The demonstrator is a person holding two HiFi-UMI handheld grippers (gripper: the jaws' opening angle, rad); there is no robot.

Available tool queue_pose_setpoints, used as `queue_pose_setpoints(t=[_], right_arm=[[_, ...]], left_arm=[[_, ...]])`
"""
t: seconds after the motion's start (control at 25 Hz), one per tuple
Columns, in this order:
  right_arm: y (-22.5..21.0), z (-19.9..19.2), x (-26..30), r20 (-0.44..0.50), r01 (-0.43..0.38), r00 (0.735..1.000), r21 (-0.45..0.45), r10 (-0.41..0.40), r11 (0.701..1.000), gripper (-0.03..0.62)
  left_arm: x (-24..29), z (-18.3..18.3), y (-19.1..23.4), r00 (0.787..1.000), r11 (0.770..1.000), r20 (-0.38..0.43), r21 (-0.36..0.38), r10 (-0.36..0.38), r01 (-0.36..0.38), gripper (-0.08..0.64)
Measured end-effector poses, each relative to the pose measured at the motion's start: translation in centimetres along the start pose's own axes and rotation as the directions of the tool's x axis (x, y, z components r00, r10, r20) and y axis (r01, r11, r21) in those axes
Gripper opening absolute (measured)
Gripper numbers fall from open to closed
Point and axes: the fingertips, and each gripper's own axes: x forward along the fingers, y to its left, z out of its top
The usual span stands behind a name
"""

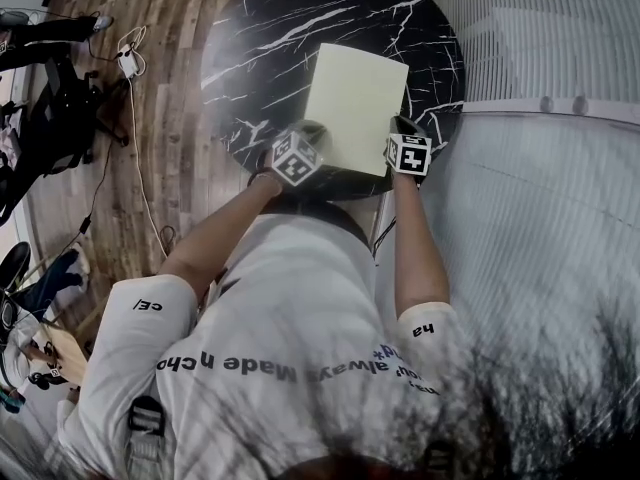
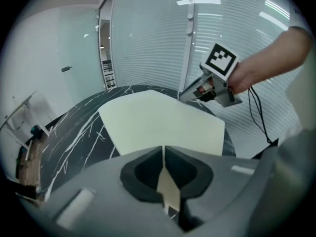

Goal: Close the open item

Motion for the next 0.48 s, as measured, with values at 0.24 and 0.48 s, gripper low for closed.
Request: queue_pose_setpoints(t=[0.24,0.48], right_arm=[[3.2,4.8,-9.2,0.288,-0.004,0.957,-0.06,0.021,0.998,0.002],[7.7,8.8,-17.6,0.439,-0.023,0.895,-0.125,0.077,0.992,0.002]], left_arm=[[-6.5,2.8,1.9,0.979,0.992,0.194,-0.125,0.058,-0.034,0.005],[-14.6,7.0,3.5,0.91,0.969,0.385,-0.238,0.152,-0.062,0.003]])
